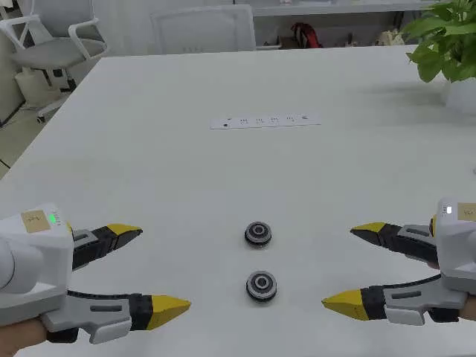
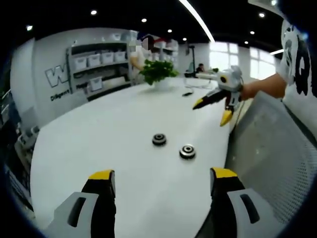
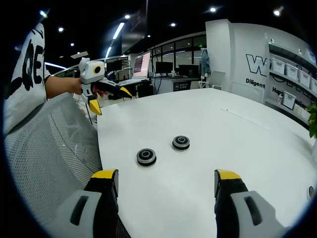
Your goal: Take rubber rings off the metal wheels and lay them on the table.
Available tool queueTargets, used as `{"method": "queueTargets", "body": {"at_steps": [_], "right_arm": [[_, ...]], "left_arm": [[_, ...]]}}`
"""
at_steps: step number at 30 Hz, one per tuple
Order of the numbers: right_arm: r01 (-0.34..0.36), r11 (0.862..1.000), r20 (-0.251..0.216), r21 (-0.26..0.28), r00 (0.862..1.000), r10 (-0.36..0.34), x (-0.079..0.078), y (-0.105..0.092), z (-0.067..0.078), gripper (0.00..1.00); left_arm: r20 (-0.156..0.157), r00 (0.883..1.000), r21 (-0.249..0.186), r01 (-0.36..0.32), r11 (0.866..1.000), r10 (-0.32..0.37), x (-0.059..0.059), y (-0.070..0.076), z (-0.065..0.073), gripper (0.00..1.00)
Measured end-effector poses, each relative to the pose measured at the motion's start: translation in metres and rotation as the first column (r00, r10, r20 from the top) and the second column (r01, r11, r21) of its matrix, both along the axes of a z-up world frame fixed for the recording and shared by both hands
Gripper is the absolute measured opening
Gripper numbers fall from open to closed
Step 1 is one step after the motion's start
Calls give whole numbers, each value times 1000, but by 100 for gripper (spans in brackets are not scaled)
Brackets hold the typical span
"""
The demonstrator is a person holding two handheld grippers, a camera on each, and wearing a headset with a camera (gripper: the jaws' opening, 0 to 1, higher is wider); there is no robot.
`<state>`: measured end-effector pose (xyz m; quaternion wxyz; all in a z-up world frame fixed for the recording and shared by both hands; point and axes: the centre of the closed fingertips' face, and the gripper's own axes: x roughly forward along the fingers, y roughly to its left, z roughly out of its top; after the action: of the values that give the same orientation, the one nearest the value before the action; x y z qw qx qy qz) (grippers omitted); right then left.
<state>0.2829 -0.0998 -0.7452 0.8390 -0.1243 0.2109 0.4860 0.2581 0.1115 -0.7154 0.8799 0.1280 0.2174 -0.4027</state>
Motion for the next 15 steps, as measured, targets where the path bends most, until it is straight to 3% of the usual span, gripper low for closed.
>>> {"method": "queueTargets", "body": {"at_steps": [9,15], "right_arm": [[11,1000,-10,0,1000,-11,1,-1,-3,75],[19,1000,-10,17,1000,-19,2,3,0,75]], "left_arm": [[-8,1000,26,7,1000,-7,-4,2,-4,79],[-11,1000,17,-2,1000,2,-5,3,-4,79]]}}
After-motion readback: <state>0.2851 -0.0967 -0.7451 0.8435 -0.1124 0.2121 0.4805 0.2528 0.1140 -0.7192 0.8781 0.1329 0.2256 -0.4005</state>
